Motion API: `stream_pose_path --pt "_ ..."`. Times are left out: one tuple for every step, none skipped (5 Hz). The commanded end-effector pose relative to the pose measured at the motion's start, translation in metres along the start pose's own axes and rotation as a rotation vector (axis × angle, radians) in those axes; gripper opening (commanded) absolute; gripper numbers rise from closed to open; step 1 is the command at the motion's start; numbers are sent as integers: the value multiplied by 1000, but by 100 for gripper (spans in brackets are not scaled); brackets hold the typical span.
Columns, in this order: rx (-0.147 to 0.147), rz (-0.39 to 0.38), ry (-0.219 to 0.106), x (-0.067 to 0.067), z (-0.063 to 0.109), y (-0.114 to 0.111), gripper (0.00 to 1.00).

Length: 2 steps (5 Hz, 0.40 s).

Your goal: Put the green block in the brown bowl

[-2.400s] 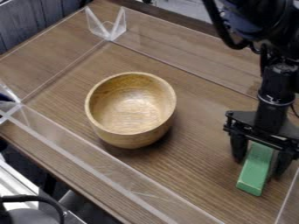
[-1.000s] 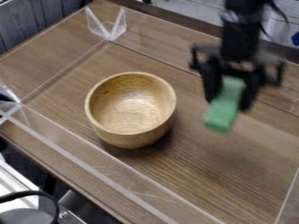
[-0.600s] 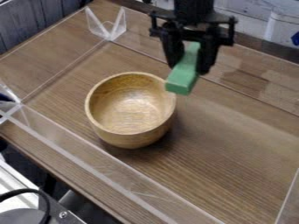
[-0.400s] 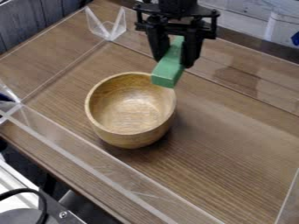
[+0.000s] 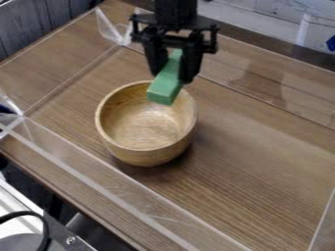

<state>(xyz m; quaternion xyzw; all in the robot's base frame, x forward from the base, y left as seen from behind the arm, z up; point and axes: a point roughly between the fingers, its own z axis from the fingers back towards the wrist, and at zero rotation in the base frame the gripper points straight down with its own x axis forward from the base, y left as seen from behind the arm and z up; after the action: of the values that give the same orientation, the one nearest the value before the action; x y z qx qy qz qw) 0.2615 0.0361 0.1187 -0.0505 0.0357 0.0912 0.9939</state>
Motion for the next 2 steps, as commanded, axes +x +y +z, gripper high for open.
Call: stream_pose_path --pt "15 -20 -37 -1 2 4 0" --pt "1 -39 -31 -1 5 -11 0"
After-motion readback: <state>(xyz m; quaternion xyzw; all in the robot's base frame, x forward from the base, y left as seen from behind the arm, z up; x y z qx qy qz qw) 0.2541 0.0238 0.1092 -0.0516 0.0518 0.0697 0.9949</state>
